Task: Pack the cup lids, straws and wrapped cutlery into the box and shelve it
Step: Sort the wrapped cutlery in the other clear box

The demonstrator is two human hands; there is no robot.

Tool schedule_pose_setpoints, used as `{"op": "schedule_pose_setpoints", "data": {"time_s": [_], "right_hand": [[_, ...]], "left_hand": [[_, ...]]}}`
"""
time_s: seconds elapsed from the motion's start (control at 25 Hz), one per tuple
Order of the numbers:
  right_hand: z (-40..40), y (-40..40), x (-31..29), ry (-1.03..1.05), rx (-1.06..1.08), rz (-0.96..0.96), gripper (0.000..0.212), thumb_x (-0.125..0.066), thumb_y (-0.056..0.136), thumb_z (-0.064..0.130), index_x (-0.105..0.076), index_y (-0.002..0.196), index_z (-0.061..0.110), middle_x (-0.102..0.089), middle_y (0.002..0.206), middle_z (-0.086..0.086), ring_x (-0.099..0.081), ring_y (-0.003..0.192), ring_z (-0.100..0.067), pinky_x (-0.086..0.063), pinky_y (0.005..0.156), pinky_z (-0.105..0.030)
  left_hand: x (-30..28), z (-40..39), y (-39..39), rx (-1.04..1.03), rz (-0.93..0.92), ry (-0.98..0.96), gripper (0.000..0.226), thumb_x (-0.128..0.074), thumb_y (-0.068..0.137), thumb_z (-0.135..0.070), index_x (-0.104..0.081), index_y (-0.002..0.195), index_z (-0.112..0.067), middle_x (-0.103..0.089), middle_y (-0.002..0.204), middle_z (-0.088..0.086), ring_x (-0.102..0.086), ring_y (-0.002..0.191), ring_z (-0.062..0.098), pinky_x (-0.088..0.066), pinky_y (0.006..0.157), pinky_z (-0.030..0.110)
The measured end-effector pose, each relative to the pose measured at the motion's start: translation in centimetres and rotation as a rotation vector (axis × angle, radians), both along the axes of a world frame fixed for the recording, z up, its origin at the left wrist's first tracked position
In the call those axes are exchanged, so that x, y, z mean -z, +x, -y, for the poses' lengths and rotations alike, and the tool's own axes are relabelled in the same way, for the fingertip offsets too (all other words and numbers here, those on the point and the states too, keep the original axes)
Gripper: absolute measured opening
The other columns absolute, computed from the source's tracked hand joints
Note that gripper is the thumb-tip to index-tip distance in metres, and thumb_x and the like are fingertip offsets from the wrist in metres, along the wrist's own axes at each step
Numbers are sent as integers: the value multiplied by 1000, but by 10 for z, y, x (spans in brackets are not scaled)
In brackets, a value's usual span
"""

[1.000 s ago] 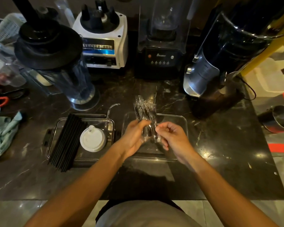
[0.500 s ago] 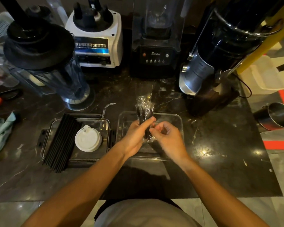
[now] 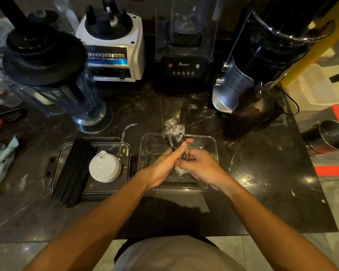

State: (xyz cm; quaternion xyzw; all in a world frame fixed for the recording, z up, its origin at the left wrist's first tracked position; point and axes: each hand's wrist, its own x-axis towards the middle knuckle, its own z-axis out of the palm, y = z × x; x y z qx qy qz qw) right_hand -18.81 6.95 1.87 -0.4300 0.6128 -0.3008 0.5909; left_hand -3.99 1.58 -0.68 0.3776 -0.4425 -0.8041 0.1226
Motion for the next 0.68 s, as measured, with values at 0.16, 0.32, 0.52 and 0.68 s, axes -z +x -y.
{"op": "schedule_pose_setpoints", "data": {"time_s": [0.16, 0.32, 0.52, 0.68], "right_hand": [[15, -14, 10, 20, -177, -302, 12, -72, 92, 15, -70, 81, 21, -64, 66, 6, -58, 61, -11, -45, 62, -29], [30, -29, 18, 18, -602, -936, 9, -68, 91, 25, -62, 86, 27, -62, 83, 7, -60, 79, -16, -42, 67, -30], [45, -25, 36, 47, -730, -1117, 16, -66, 95, 23, -67, 110, 19, -67, 97, 0, -61, 86, -19, -49, 79, -33], [41, -23, 43, -13, -639, -1249, 49, -74, 92, 27, -54, 133, 11, -60, 124, -12, -67, 106, -30, -55, 89, -41]], "left_hand": [[9, -3, 9, -238, 135, 3, 38, -70, 90, -53, -67, 122, -34, -66, 132, -5, -57, 131, 18, -45, 112, 45], [20, -3, 20, -348, 347, -116, 41, -77, 89, -33, -59, 124, -20, -70, 117, 3, -69, 106, 21, -59, 87, 38], [35, 11, 12, -275, 546, -157, 16, -69, 97, -30, -59, 108, -24, -67, 108, 2, -67, 98, 18, -59, 91, 44], [50, 18, 1, -232, 633, -176, 27, -68, 97, -30, -60, 119, -18, -65, 108, 2, -66, 97, 18, -59, 93, 43]]}}
